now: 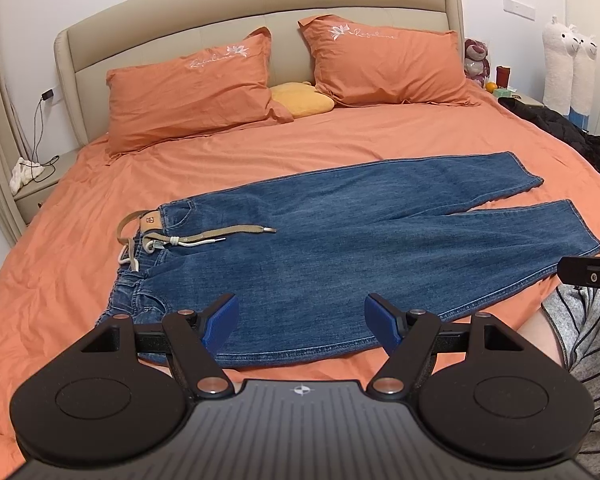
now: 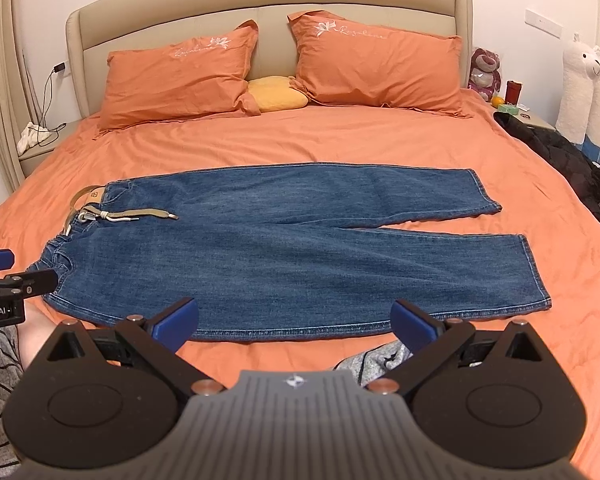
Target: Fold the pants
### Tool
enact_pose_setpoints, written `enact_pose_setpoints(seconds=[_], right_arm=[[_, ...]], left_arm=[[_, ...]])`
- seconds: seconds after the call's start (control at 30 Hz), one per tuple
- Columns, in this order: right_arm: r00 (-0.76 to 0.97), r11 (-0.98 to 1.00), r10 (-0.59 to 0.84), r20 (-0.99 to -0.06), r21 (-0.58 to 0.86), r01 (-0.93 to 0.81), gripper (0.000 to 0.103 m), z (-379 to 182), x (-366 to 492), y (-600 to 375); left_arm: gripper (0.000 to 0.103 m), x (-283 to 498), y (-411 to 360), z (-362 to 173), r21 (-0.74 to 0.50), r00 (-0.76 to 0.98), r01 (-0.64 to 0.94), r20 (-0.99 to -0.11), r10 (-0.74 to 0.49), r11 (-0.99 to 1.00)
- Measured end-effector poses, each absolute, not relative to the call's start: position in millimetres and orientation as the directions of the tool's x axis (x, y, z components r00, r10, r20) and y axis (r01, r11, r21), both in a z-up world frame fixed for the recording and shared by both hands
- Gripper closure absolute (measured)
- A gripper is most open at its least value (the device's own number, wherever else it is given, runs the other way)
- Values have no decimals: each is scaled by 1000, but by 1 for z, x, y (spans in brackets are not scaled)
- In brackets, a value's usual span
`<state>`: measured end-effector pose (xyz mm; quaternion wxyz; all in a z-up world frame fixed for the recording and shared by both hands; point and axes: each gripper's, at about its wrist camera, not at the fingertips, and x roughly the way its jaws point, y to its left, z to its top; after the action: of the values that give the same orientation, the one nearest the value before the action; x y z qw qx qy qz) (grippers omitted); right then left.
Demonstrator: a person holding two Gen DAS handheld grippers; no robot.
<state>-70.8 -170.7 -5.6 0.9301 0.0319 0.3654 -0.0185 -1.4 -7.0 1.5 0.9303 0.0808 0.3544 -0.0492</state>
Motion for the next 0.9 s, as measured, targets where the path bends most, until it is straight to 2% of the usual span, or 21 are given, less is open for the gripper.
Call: enact_pose_setpoints(seconds=[0.9], right_arm=[[732,994,-33,-681,53,94,5,-4,-76,-175]], left_arm=[[19,-4,-16,-2,118,730,186,-681,-57,975]])
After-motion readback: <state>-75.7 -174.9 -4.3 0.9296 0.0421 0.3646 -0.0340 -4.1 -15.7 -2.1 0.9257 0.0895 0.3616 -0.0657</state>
